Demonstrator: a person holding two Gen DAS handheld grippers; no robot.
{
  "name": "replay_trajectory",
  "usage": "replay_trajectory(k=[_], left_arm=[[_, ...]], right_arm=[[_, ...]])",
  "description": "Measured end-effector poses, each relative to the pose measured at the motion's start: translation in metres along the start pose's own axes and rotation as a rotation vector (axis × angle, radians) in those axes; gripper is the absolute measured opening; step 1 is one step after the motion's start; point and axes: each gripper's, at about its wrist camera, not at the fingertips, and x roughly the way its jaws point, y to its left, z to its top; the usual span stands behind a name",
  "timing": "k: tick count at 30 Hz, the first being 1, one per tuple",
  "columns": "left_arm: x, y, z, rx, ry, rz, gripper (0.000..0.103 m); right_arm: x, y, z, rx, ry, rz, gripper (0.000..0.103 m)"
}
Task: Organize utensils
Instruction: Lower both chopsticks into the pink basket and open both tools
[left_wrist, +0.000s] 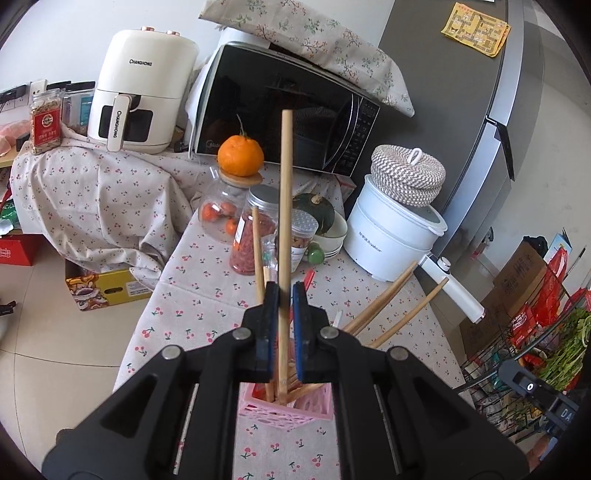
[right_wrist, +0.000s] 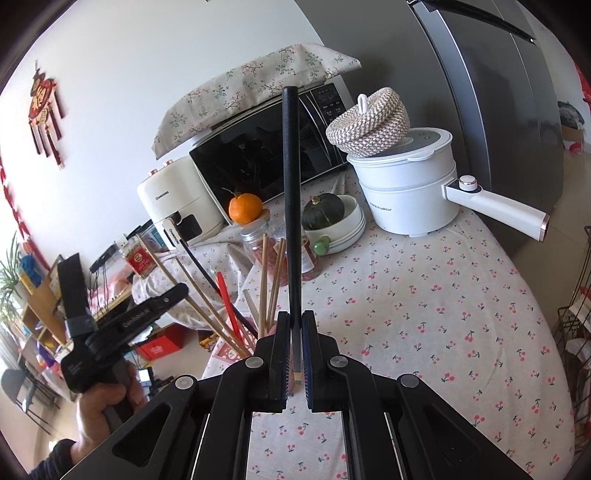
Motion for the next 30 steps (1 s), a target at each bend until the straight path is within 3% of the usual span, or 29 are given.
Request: replay_trajectory(k=[1,6,12,14,21,30], left_arm=[[0.004,0.001,-0.001,-0.005,0.019,0.003,0.009],[0.006,0.007,-0.004,-0.059,0.082,0.006,0.037],[-0.01,0.011,-0.015,-0.028,0.146,0.01,0.064],[-0.014,0.014,-0.021,-0.009,0.173,0.017,0.069],[-0.024,0.036,-0.038,0.01,0.244,0.037,0.072],[-0.031,0.052,-0.045,-0.001,0.267,0.042,0.072]], right_arm=[[-0.001,0.002,0.001,0.001,-0.004,0.008,0.006],[-0.005,0.012,0.01,0.003,-0.022,0.054,0.006],[0.004,0.029,0.017,-0.012,-0.027,0.093,0.006],[0.012,0.035,0.019,-0.021,-0.019,0.098,0.006],[0.046,0.053,0.02,-0.034,0.028,0.106,0.006],[0.076,0.071,0.017,-0.078,0.067,0.113,0.006]])
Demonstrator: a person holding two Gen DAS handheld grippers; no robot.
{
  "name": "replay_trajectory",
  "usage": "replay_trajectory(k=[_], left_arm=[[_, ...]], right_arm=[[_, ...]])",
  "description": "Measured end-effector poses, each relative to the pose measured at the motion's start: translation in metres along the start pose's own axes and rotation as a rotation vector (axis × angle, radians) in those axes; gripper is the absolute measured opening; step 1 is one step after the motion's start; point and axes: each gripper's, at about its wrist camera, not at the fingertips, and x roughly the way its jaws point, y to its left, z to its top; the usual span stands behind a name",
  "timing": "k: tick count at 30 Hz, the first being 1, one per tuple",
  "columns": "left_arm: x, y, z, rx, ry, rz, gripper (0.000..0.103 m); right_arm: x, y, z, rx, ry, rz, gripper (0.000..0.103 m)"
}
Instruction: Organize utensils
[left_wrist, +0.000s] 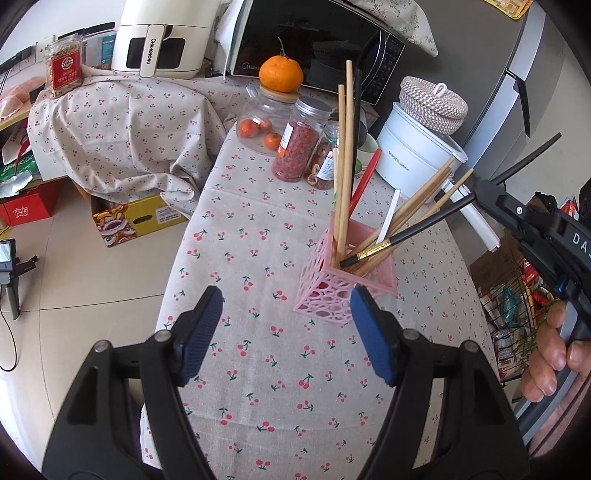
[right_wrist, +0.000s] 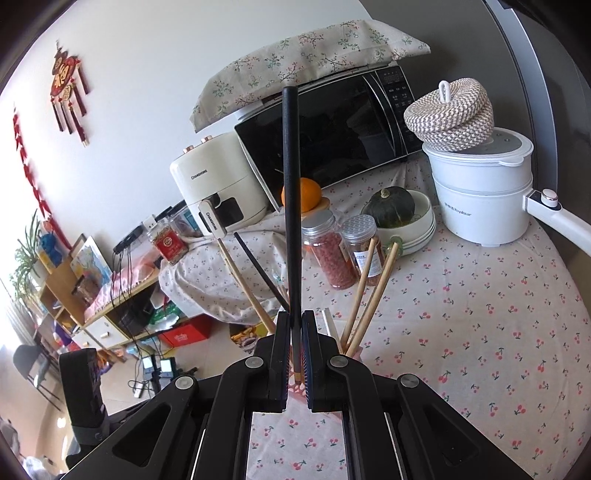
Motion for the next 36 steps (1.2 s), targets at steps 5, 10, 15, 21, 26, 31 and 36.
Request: replay_trajectory(k=[5,10,15,21,26,31,36], left_arm=[[-0.001,0.0,-0.001,-0.002,0.008,-0.011,0.072],[0.004,-0.004,-0.003,0.014,0.026,-0.01,0.073],[0.006,-0.011,-0.004,0.032,0.041,-0.011,0.078],[0.002,-0.027,-0.006,0.063,0.041,-0.012,0.083],[-0.006,-0.049,-0.009,0.123,0.031,-0.005,0.087],[-0.024,-0.07,-0.014,0.18,-0.003,0.009,0.096],[-0.048,-0.089,-0.022,0.232,-0.069,0.067,0.102]], right_arm=[[0.017,0.007,-0.003,-0.033,0.03,-0.03,0.006],[0.036,0.007,-0.008,-0.066,0.078,-0.052,0.008],[0.015,-0.005,0.001,-0.029,0.026,-0.028,0.041],[-0.028,-0.012,0.01,-0.014,-0.072,-0.028,0.065],[-0.063,-0.014,0.013,-0.027,-0.141,-0.065,0.075],[-0.093,-0.012,0.002,-0.049,-0.147,-0.107,0.084],[-0.114,-0.015,-0.014,-0.048,-0.11,-0.165,0.089]])
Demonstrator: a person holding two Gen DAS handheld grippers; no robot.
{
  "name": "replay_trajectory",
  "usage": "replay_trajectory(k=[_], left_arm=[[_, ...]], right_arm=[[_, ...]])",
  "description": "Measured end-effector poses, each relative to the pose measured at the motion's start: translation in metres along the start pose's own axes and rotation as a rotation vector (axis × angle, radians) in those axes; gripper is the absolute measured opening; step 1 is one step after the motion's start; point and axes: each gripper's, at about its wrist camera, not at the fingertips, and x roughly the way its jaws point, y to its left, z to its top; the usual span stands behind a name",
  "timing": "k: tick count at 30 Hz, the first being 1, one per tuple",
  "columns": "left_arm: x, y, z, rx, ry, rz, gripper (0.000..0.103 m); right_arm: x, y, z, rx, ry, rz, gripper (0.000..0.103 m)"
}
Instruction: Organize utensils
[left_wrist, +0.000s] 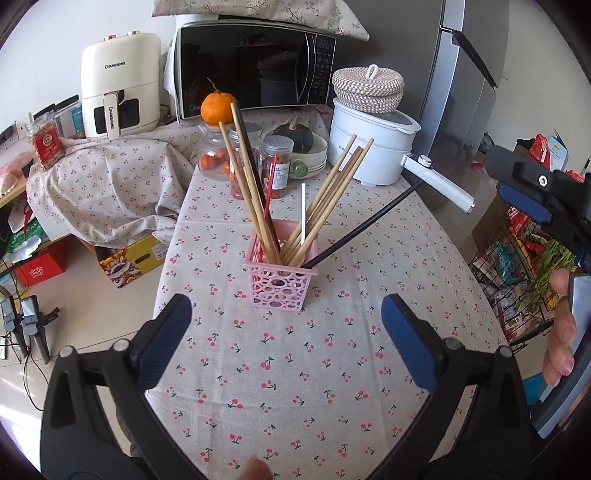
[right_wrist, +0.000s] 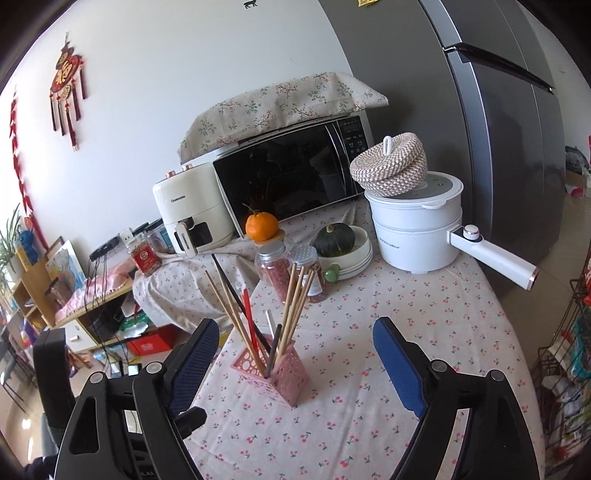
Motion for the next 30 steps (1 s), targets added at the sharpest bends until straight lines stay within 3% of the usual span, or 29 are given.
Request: replay_trajectory(k=[3,9,14,22,30], left_arm=[[-0.008,-0.007,-0.002,0.009,-0.011,0.002,0.102],[-0.022,-0.015,-0.006,0.016,-0.037,0.019,0.102],[-0.03,-0.013,-0.004,-0.006,-0.058,0.059,0.102],[-0.04,-0.021,-0.006,0.005,-0.101,0.059,0.102],[-0.039,-0.025,-0.006,0.017,-0.11,0.064,0.102]], right_arm=[[-0.01,-0.004,-0.008,-0.003,0.025,-0.026,0.103],[-0.032,-0.007,-0.019,-0.028,0.019,-0.152,0.103],[-0.05,0.007,-0.028,-0.122,0.003,-0.313,0.103],[-0.058,0.013,-0.036,-0.118,0.023,-0.359,0.103],[-0.051,0.01,-0.036,-0.098,0.041,-0.349,0.103]])
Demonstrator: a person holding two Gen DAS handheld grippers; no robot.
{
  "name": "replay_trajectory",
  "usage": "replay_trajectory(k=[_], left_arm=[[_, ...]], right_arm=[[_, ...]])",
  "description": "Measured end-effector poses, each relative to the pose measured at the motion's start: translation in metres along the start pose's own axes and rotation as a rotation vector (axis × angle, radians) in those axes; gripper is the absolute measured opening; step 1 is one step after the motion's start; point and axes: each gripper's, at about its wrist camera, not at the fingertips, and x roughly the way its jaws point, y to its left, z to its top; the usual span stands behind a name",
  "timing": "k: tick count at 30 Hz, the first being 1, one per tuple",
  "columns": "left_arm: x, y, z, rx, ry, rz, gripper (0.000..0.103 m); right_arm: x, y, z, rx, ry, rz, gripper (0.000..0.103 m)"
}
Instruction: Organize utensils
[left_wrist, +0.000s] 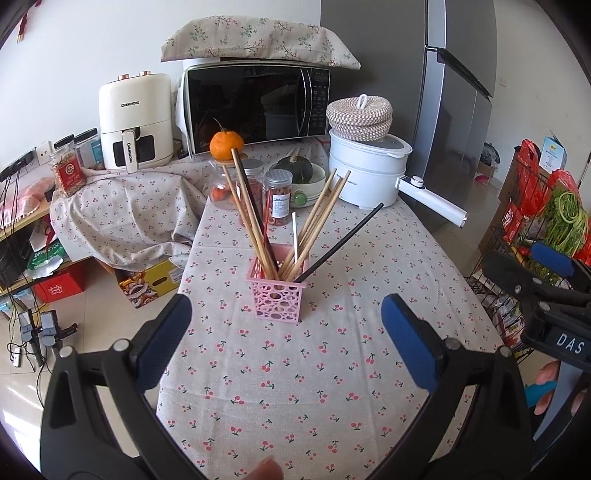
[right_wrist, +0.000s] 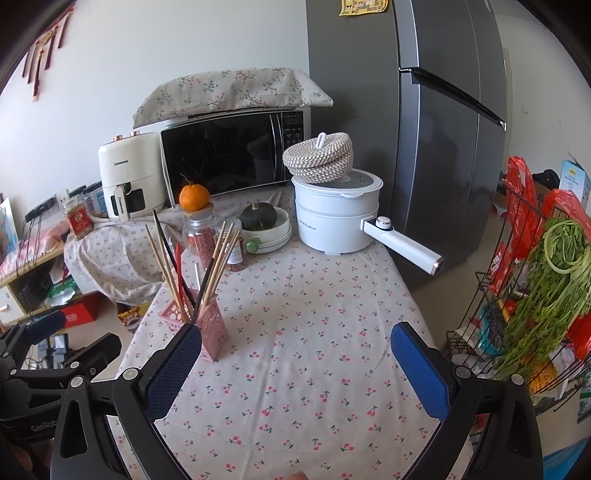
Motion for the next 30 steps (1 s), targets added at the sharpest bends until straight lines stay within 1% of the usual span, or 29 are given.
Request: replay_trajectory(k=[12,20,30], left_arm=[[0.0012,-0.0012,-0.0025,-0.001,0.008,-0.004,0.102],[0.0006,-0.0011,-0.0037,0.001,-0.001,-0.002,0.102],[0.0001,0.0026,-0.0028,-0.015,-0.002,0.0,0.102]], right_arm=[[0.0011,-0.0012,-0.0004,0.011,0.006,0.004,0.103],[0.0014,-0.0034,-0.0002,0.025,0.004,0.004,0.103],[0.0043,-0.0035,0.0004,0.036,0.015,0.006,0.103]])
